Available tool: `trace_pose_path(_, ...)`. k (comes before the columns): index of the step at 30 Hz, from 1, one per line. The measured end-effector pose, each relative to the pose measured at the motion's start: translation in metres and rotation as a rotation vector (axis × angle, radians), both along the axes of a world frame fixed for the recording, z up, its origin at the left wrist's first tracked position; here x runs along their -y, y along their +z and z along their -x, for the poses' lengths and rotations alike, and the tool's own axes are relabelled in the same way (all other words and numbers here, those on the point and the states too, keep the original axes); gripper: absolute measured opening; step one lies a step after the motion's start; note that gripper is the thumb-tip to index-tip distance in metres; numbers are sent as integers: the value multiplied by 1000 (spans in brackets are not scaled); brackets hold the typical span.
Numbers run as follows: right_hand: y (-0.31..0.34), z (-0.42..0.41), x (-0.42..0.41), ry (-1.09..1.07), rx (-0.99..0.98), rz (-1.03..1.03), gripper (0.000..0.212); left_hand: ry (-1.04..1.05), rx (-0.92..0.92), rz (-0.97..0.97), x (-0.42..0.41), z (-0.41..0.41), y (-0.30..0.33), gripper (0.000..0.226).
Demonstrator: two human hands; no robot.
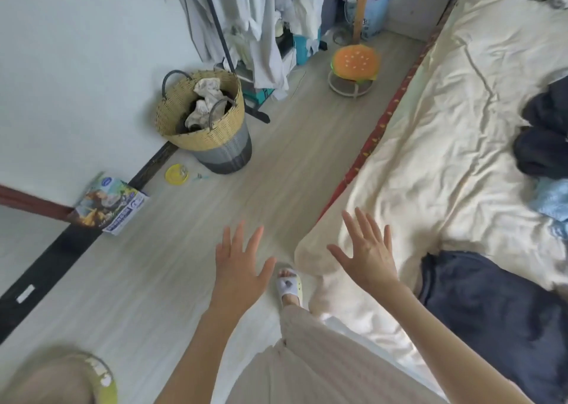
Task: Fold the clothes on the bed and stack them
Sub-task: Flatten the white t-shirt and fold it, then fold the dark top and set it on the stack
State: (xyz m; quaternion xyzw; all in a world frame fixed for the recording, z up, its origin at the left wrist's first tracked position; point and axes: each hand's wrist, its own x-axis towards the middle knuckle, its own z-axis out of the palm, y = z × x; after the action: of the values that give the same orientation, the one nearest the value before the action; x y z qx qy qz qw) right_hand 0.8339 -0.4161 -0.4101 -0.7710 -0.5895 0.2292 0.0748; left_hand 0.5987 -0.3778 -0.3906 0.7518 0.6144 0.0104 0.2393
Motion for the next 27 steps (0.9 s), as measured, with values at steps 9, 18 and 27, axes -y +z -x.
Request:
trace_pose_path(9, 27, -9, -148, -171, 1, -43, 78, -246, 17, -29, -189, -41, 36, 63)
trace_pose_path(18, 25, -37, -257, -475, 3, -6, 77, -502, 3, 39, -351, -94, 23, 63)
trace_pose_path(27, 38, -66, -375, -813, 22, -36, 76, -888, -15, -16, -536, -185, 29, 64)
